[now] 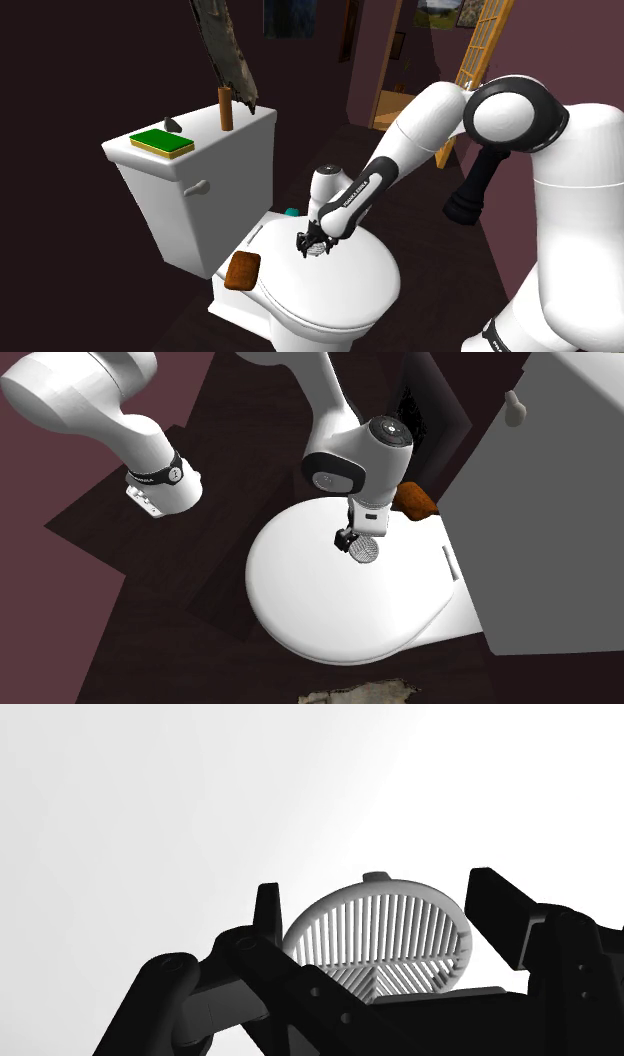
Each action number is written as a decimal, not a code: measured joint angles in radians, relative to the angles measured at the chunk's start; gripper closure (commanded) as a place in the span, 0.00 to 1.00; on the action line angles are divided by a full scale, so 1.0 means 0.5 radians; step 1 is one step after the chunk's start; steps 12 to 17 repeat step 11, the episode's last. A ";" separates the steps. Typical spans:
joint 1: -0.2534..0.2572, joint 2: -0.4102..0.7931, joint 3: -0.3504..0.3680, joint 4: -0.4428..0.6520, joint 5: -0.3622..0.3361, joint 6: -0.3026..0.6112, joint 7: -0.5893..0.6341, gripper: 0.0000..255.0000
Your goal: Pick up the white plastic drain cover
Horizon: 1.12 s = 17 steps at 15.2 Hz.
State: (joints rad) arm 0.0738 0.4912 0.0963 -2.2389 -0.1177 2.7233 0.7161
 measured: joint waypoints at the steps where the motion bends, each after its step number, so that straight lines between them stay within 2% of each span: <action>1: -0.004 -0.022 0.004 -0.002 0.005 -0.020 -0.004 1.00; 11: -0.038 -0.265 0.048 -0.040 0.059 -0.224 -0.045 1.00; 17: -0.038 -0.265 0.048 -0.040 0.059 -0.224 -0.045 1.00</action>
